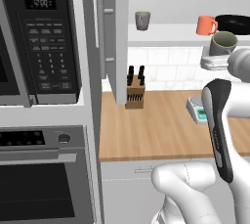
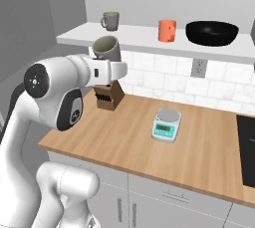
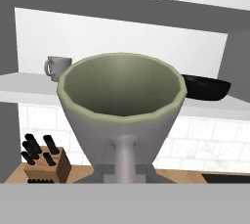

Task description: Gather all objects into one cabinet and sort the glasses and bowls to opposite sides.

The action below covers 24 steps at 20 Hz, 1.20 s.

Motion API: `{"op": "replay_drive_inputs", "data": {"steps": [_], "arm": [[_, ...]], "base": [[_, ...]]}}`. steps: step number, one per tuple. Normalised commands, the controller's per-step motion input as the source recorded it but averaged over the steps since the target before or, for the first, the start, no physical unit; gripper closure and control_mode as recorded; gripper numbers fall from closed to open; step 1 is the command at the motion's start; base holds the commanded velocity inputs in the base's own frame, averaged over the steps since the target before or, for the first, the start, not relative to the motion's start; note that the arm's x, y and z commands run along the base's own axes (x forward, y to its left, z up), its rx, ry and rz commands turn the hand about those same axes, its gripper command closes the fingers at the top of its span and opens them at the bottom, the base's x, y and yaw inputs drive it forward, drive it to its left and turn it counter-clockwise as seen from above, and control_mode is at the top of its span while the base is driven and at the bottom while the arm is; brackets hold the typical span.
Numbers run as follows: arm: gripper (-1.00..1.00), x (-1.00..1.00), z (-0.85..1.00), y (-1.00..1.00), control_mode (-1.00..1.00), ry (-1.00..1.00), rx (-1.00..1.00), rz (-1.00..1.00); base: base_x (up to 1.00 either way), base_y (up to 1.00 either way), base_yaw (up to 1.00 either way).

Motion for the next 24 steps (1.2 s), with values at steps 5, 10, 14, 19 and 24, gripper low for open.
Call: {"op": "replay_drive_inputs", "data": {"steps": [5,10,14,19,24], "arm": [[1.00,0.00,0.00,0.00,-1.00,0.00,0.00,0.00],[1.00,0.01,0.19,0.00,-1.00,0.02,0.00,0.01],[1.00,0.09,0.35,0.00,-1.00,0.04,0.00,0.00],[1.00,0.10,0.37,0.00,-1.00,0.01,0.00,0.02],[1.00,0.06,0.42,0.02,-1.00,0.00,0.00,0.07]], "base": [[0.00,0.00,0.00],[0.00,0.00,0.00],[0.00,0.00,0.00],[0.00,0.00,0.00],[0.00,0.00,0.00]]}}
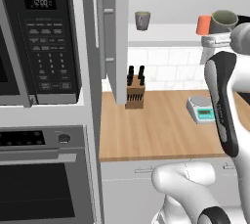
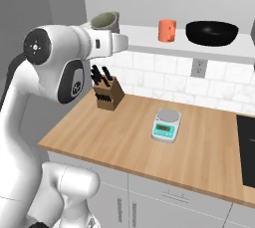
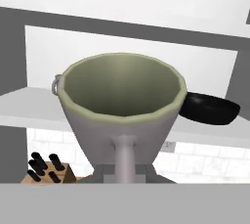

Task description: Gather all objects into one cabinet and sort the glasses and bowls to opposite sides.

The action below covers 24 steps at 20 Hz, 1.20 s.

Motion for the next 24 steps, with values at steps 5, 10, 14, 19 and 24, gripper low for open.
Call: {"op": "replay_drive_inputs", "data": {"steps": [5,10,14,19,24], "arm": [[1.00,0.34,0.20,0.30,-1.00,0.02,-0.07,0.06],[1.00,0.62,0.02,0.51,-1.00,0.21,-0.17,0.00],[1.00,0.88,0.23,0.09,-1.00,0.22,-0.10,0.00],[1.00,0.95,0.17,0.01,-1.00,0.22,-0.05,0.00],[1.00,0.81,-0.20,-0.02,-1.00,0.16,0.00,0.00]], "base": [[0.00,0.00,0.00],[0.00,0.00,0.00],[0.00,0.00,0.00],[0.00,0.00,0.00],[0.00,0.00,0.00]]}}
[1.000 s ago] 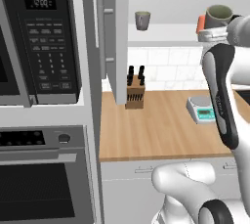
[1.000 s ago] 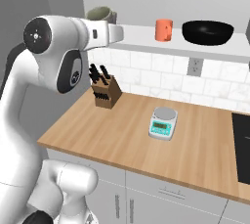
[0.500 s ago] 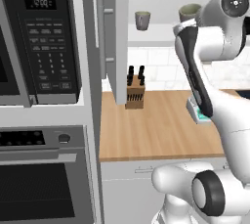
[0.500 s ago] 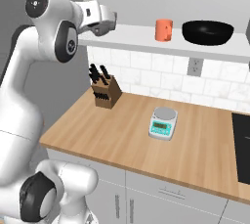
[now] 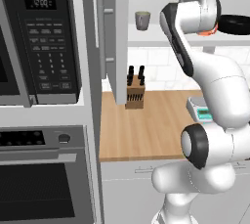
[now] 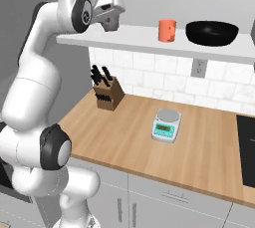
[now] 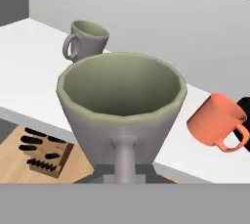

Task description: Gather all objects into one cabinet and sort the glasses and bowls to opposite sides.

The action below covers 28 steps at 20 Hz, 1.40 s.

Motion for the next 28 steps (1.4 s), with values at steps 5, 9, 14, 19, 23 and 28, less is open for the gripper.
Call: {"op": "replay_drive_inputs", "data": {"steps": [5,9,14,19,23,28], "arm": [[1.00,0.40,-0.69,-0.28,-1.00,-0.06,0.00,0.00],[1.00,0.10,-0.60,-0.51,-1.00,-0.14,0.06,-0.11],[1.00,0.35,-0.31,-0.12,-1.00,-0.17,0.09,-0.21],[1.00,0.88,-0.12,0.12,-1.00,-0.04,0.03,-0.15],[1.00,1.00,0.00,0.15,-1.00,0.05,0.00,-0.14],[1.00,0.96,0.00,0.07,-1.00,0.12,0.00,-0.15]], "base": [[0.00,0.00,0.00],[0.00,0.00,0.00],[0.00,0.00,0.00],[0.00,0.00,0.00],[0.00,0.00,0.00],[0.00,0.00,0.00]]}}
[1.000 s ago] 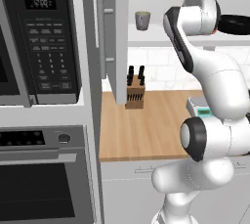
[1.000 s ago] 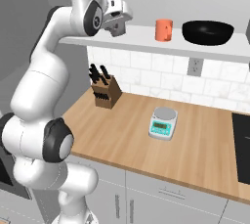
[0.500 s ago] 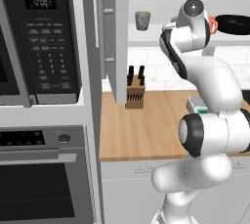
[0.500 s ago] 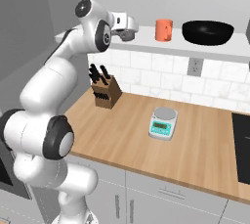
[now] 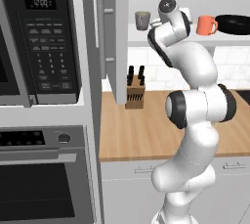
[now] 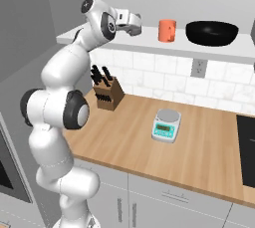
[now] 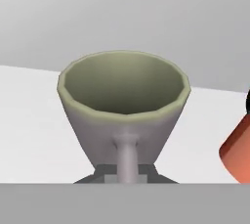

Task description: Gather all objects into one cabinet and sort the glasses and bowls to opposite sides.

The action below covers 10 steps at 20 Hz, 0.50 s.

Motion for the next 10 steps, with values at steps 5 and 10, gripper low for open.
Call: {"op": "replay_drive_inputs", "data": {"steps": [5,10], "arm": [[1.00,0.79,-0.06,0.00,-1.00,0.18,0.00,-0.09],[1.00,0.32,-0.62,-0.11,-1.00,0.07,0.00,-0.01]], "base": [[0.00,0.00,0.00],[0.00,0.00,0.00]]}}
